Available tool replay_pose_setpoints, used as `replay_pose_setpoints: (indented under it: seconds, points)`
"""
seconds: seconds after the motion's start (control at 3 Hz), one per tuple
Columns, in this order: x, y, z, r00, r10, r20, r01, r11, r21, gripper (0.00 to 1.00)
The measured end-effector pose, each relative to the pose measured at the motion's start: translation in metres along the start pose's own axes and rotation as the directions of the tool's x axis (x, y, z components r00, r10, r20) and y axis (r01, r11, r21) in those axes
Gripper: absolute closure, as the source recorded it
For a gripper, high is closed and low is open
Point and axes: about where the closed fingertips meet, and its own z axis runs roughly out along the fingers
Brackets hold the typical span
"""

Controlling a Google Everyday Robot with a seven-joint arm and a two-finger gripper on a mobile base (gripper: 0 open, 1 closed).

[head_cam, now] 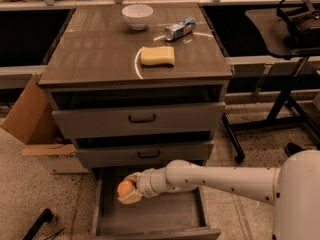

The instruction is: Place orange into bottom drawer

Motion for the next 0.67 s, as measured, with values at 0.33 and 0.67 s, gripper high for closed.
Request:
replay_pose_setpoints:
  seconds: [0.33, 0.67]
  points:
    - [0.025, 0.0, 0.012, 1.0, 0.003, 0.0, -0.003, 0.9999, -0.01, 1.0]
    - [0.058, 0.002, 0.032, 0.999, 0.034, -0.023, -0.035, 0.999, -0.029, 1.0]
